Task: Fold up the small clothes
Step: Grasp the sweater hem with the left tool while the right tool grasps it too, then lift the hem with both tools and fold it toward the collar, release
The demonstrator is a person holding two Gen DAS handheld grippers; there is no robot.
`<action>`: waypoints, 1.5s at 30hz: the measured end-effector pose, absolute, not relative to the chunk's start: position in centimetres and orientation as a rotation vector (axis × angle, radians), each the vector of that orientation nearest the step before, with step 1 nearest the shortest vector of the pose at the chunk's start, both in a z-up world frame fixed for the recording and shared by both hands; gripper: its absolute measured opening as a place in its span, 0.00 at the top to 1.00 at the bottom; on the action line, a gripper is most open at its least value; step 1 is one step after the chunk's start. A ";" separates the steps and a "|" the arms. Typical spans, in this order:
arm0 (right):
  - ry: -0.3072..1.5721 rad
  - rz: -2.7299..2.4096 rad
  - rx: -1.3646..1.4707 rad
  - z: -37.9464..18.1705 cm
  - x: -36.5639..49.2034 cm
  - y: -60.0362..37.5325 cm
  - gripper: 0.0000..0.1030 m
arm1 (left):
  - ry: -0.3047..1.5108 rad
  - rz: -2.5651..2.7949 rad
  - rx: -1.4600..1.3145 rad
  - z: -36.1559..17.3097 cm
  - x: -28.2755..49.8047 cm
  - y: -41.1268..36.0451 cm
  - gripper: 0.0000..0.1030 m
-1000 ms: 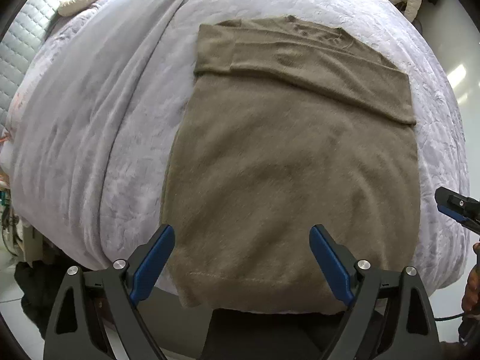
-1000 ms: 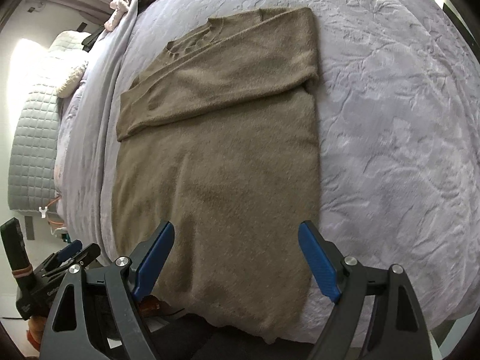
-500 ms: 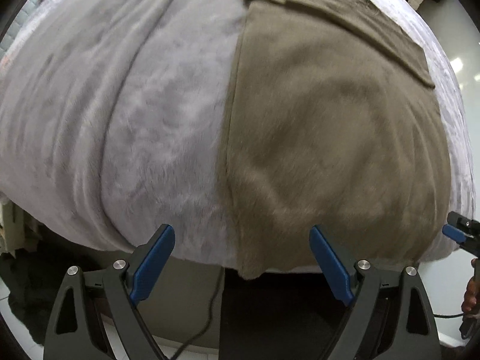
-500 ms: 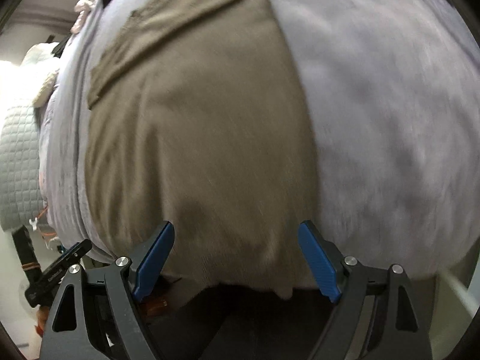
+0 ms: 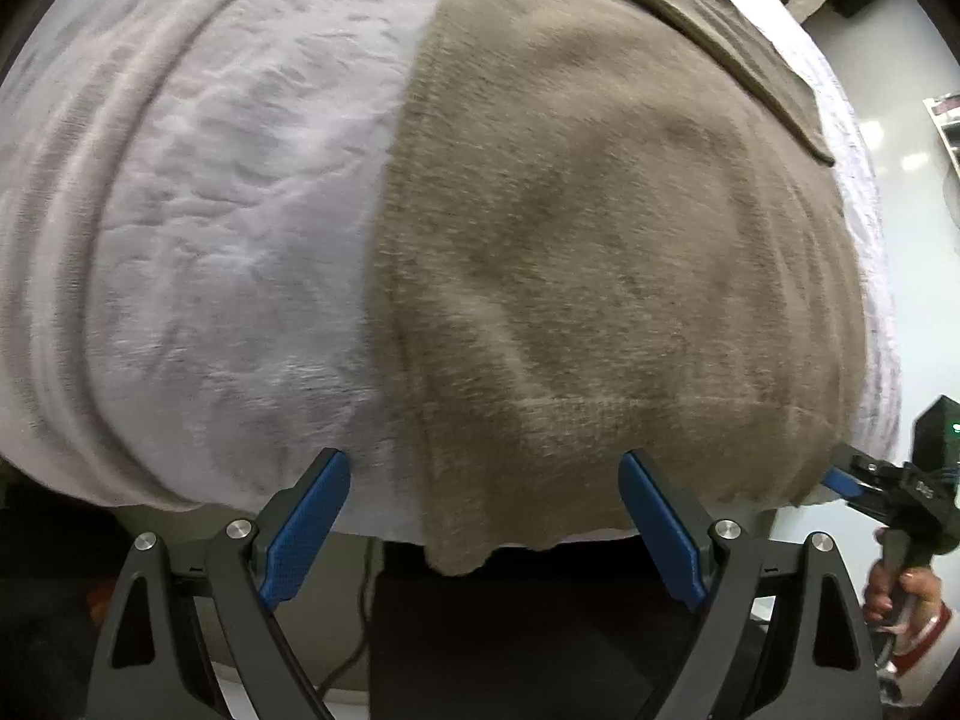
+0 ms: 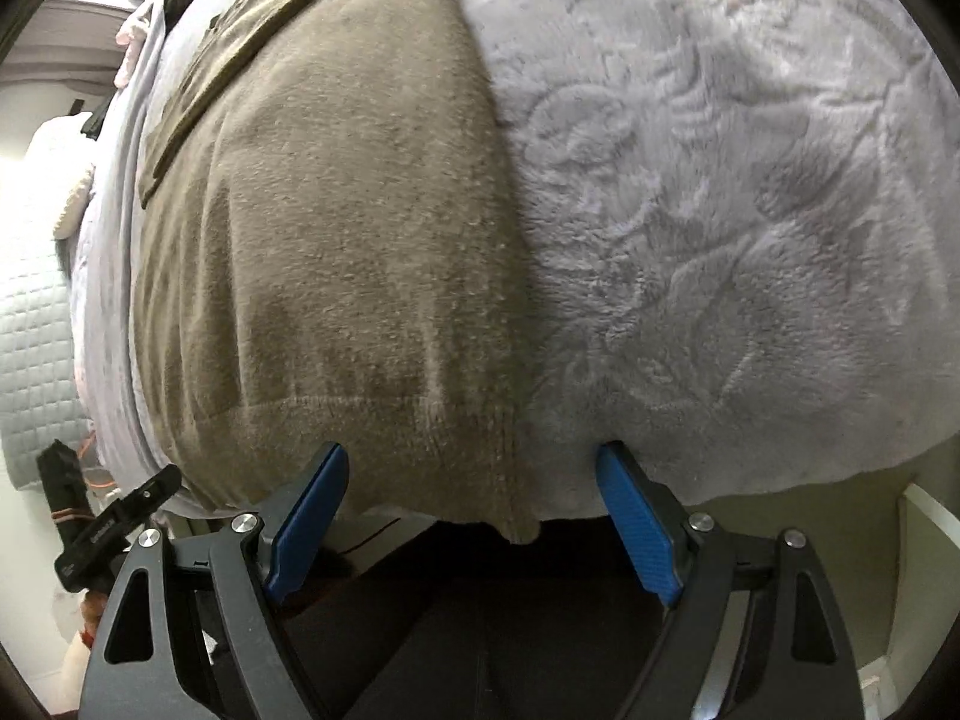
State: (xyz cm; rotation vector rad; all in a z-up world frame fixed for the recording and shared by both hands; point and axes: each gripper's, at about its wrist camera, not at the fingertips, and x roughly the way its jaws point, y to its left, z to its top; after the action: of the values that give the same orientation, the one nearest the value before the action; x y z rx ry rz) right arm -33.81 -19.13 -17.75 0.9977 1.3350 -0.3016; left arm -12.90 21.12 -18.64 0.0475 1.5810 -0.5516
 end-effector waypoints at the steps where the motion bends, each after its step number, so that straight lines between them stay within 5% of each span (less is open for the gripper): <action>1: 1.329 -0.285 1.007 -18.1 -33.8 -19.2 0.15 | 1.588 -0.567 0.041 -18.9 -13.0 20.9 0.11; 6: 1.312 -0.173 1.048 -18.9 -33.9 -18.6 0.15 | 1.608 -0.623 0.035 -19.6 -13.5 19.7 0.14; 9: 1.295 -0.132 1.083 -19.4 -34.1 -17.6 0.17 | 1.619 -0.623 0.045 -19.3 -13.3 19.4 0.36; 11: 1.293 -0.136 1.124 -19.9 -34.4 -17.4 0.30 | 1.622 -0.638 0.036 -19.4 -13.3 19.6 0.65; 12: 1.295 -0.143 1.144 -20.2 -34.8 -17.3 0.47 | 1.623 -0.662 0.013 -19.3 -13.3 19.8 0.87; 13: 1.296 -0.155 1.165 -20.5 -35.1 -17.3 0.76 | 1.623 -0.688 -0.018 -19.1 -13.4 20.2 0.90; 14: 1.289 -0.164 1.188 -20.6 -35.4 -17.3 0.87 | 1.614 -0.700 -0.028 -18.7 -13.3 20.2 0.90; 16: 1.251 -0.173 1.193 -20.1 -35.8 -17.4 0.92 | 1.580 -0.735 -0.044 -17.3 -13.4 20.3 0.90; 28: 0.884 -0.039 1.326 -12.3 -35.4 -18.7 0.93 | 1.369 -0.886 -0.170 -7.9 -9.9 20.0 0.90; 45: 0.698 0.089 1.218 -3.6 -17.6 -32.4 0.93 | 1.164 -0.808 -0.243 -1.5 6.2 11.7 0.90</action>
State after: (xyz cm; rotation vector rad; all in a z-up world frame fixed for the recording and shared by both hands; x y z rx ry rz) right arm -17.57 -32.43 -3.61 1.2184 0.6981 0.0886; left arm 6.20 11.66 -1.48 -0.2430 1.1637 -0.8084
